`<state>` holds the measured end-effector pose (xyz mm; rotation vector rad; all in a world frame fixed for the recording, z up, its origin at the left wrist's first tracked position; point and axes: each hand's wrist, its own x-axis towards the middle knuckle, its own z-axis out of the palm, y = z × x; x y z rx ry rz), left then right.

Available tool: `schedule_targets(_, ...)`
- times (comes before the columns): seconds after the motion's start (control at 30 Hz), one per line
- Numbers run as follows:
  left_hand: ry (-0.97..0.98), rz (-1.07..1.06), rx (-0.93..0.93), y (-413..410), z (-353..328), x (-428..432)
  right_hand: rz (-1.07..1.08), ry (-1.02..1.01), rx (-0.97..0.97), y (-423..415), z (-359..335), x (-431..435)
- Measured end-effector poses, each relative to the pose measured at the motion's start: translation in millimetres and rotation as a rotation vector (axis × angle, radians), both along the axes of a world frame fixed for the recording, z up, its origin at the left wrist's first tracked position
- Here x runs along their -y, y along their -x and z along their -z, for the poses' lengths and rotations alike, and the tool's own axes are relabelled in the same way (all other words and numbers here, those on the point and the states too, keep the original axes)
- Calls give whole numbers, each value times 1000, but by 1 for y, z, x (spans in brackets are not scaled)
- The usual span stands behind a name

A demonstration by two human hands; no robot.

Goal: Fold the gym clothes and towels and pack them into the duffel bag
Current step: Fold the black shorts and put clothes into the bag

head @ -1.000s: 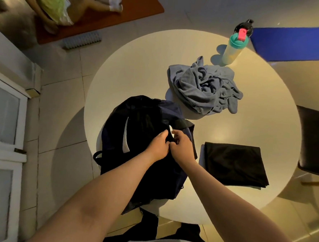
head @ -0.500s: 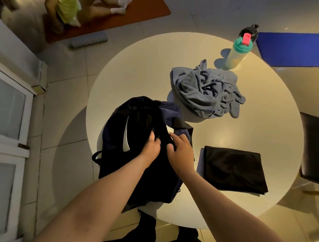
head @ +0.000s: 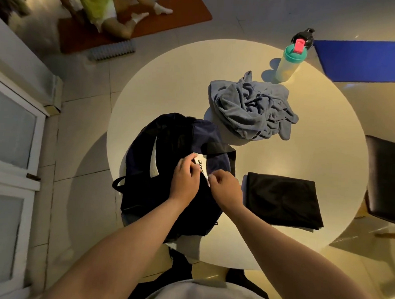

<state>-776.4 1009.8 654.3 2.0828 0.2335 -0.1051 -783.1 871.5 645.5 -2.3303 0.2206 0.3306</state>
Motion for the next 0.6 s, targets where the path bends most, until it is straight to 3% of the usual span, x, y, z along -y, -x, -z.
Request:
schedule_targets(0.17, -106, 209, -33, 18, -9, 59, 71, 74, -17, 22, -1, 58)
schedule_targets(0.33, -506, 281, 43, 27, -23, 113, 122, 101, -77, 43, 15, 119)
schedule_targets(0.47, -714, 359, -140, 32, -20, 145, 171, 70, -104, 57, 21, 155)
schedule_targets(0.53, -697, 418, -206, 36, -7, 163, 169, 32, -128, 61, 24, 169)
schedule_targets(0.6, -519, 401, -306, 39, 12, 181, 150, 21, -162, 62, 26, 180)
